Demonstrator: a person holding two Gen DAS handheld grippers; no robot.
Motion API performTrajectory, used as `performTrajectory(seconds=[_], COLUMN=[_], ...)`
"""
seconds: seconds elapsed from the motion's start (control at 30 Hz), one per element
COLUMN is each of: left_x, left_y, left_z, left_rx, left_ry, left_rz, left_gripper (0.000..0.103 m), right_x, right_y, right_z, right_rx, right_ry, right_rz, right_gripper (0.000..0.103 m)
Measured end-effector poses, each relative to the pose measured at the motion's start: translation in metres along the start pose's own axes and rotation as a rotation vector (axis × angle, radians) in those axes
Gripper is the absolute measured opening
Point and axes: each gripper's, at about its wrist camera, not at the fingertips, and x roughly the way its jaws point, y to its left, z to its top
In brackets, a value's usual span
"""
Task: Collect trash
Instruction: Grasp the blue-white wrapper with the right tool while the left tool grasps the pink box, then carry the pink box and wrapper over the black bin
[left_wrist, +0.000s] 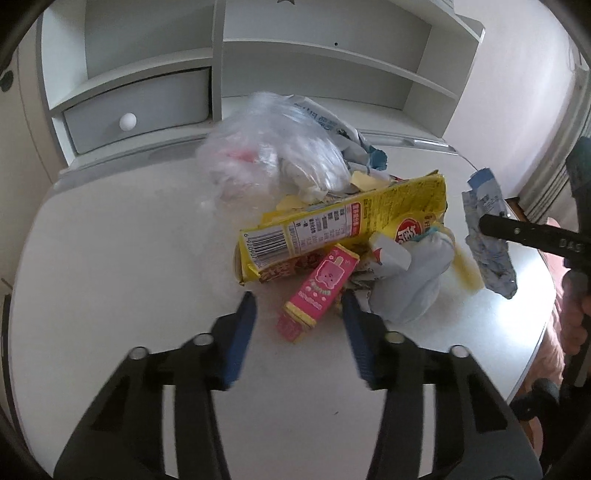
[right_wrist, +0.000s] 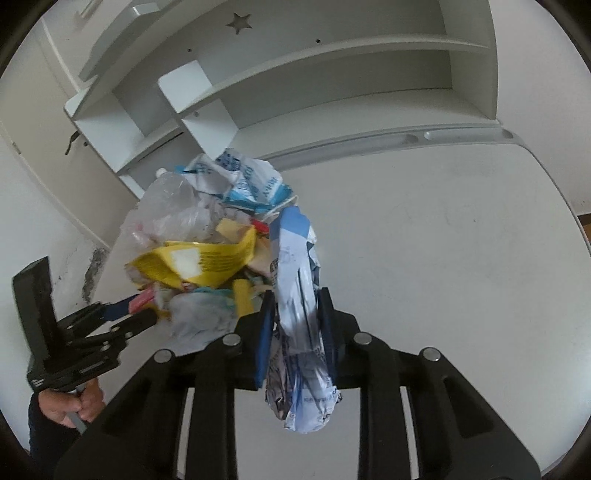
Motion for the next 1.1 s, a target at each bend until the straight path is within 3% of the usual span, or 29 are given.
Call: performTrajectory(seconds=[0.07, 0.2, 0.5, 0.63, 0.83, 1.0, 1.1], left_x=[0.002, -0.004, -0.060, -0.078, -0.070, -0.045, -0.024], left_y=[-0.002, -0.004, -0.013, -0.039, -0.128, -0.258, -0.345], left_z=[0.001, 0.000, 0.004, 0.012, 0.027, 0.020, 0.002], left_rx=[0.014, 0.001, -0.005, 0.030, 0.108, 0.242, 0.323], left_ry=[-0.007, 0.002, -0.042, -0.072, -0.081, -0.059, -0.006], left_rz=[0.001, 0.019, 0.046, 0.033, -0.073, -0.231, -0.340], left_gripper=[0.026, 0.019, 0.016, 0.016, 0.016, 0.016, 0.016], right_x=[-0.004, -0.010, -0.048, -0.082, -0.149, -0.211, -0.244], right_y=[0.002, 0.004, 0.003, -0.019, -0.090, -0.168, -0.220], right_z=[-0.002, -0.005, -0.005, -0.017, -0.055, -0.110, -0.154], right_rx=[-0.008, -0.025, -0.051, -0.040, 0.033, 0.137, 0.221], right_ry=[-0.001, -0.006, -0.081, -0.127, -0.198, -0.250, -0.253], right_rz=[0.002, -0.005, -0.033, -0.066, -0.174, -0.318, -0.412], right_gripper=[0.024, 0.024, 0.023, 0.023, 0.023, 0.023, 0.023])
